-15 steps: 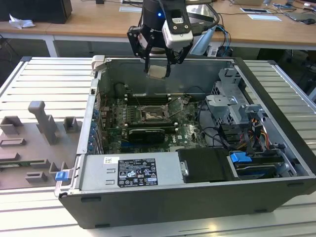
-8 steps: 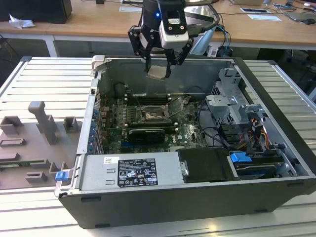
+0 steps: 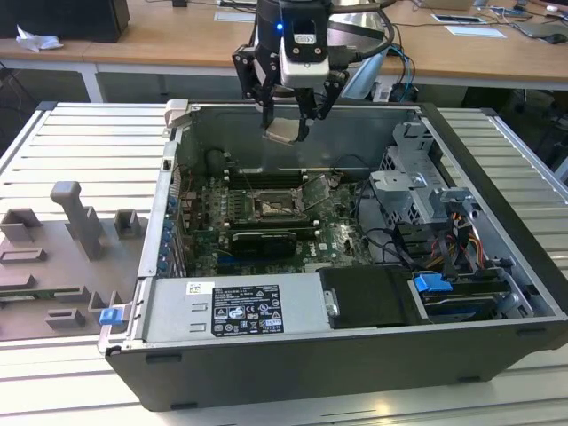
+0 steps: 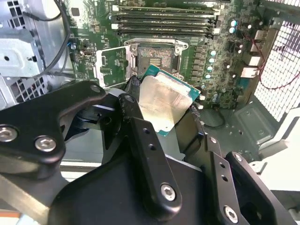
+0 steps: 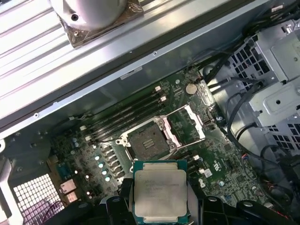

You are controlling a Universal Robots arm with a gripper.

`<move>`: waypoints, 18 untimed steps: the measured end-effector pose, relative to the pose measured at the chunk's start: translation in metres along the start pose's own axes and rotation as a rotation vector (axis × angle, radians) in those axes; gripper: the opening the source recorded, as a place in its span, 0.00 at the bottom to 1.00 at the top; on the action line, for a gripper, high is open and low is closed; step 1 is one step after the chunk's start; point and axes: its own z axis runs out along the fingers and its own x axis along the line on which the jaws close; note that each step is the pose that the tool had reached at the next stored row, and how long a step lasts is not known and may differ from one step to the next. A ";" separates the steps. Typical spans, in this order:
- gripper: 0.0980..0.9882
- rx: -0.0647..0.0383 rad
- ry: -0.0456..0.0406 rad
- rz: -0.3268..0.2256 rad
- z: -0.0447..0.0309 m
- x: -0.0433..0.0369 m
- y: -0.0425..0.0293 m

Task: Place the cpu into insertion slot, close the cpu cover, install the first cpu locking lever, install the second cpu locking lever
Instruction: 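Place the cpu into insertion slot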

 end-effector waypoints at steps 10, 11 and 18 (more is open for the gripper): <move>0.50 -0.002 -0.0156 0.176 0.0016 -0.0002 -0.0001; 0.50 -0.002 -0.0171 0.193 0.0018 -0.0002 -0.0001; 0.50 0.001 -0.0298 0.304 0.0040 -0.0003 -0.0002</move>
